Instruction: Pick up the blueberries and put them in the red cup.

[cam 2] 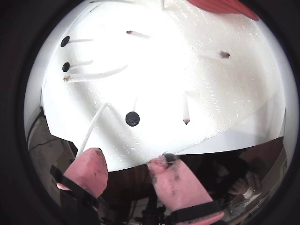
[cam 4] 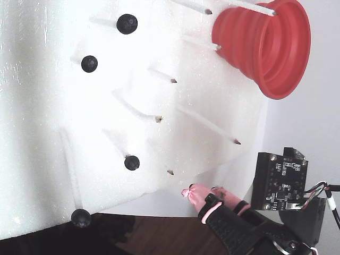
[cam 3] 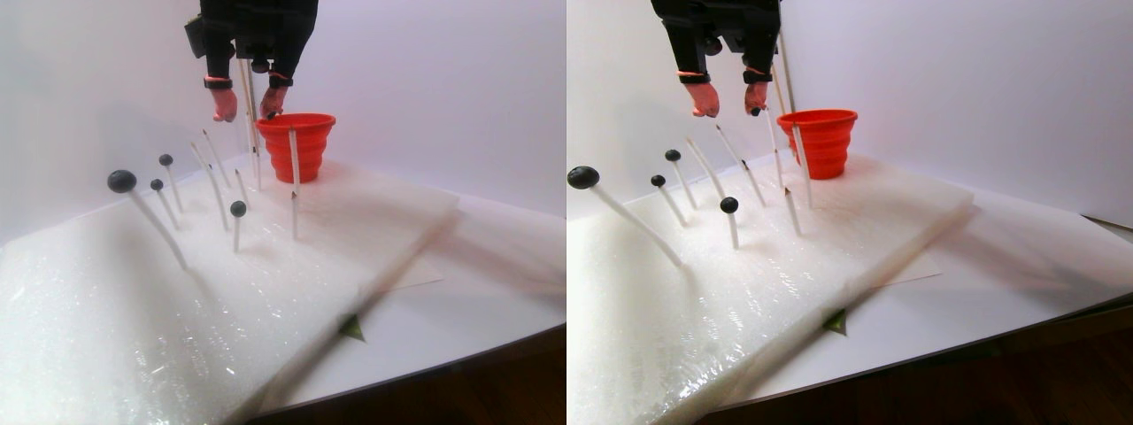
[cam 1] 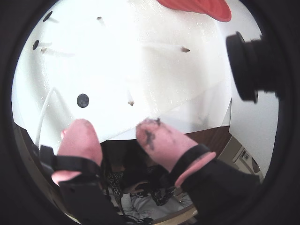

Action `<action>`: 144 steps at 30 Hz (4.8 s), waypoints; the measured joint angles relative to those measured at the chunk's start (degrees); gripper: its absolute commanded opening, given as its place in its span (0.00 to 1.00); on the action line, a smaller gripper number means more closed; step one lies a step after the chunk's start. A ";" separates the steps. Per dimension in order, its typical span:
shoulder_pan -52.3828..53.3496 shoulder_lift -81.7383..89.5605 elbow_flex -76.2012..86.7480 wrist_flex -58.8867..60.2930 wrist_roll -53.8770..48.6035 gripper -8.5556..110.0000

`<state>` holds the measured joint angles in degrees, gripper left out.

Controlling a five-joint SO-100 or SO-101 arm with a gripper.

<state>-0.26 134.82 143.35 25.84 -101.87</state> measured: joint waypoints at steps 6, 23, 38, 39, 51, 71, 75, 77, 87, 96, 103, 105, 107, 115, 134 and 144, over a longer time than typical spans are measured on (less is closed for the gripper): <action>0.00 0.00 3.16 -2.64 0.00 0.22; 0.00 -6.33 5.98 -10.81 0.00 0.22; 0.35 -12.22 6.42 -17.84 0.00 0.22; 0.44 -13.10 6.33 -18.37 0.00 0.22; -0.53 -19.95 6.24 -23.12 0.00 0.23; -2.02 -27.51 2.11 -27.60 1.58 0.23; -2.02 -29.09 1.76 -28.92 1.58 0.23; -2.02 -29.88 1.76 -29.36 1.58 0.23; -2.02 -33.13 0.53 -32.08 1.58 0.23; -2.81 -35.51 0.35 -34.10 1.58 0.23; -2.90 -37.27 0.18 -35.95 1.58 0.23; -2.90 -37.27 0.18 -35.95 1.58 0.23; -2.90 -37.27 0.18 -35.95 1.58 0.23; -2.90 -38.14 -0.18 -37.18 1.58 0.20; -2.90 -38.94 -0.26 -37.53 1.58 0.17; -2.90 -38.94 -0.26 -37.53 0.88 0.17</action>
<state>-3.16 95.89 143.09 -11.69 -100.99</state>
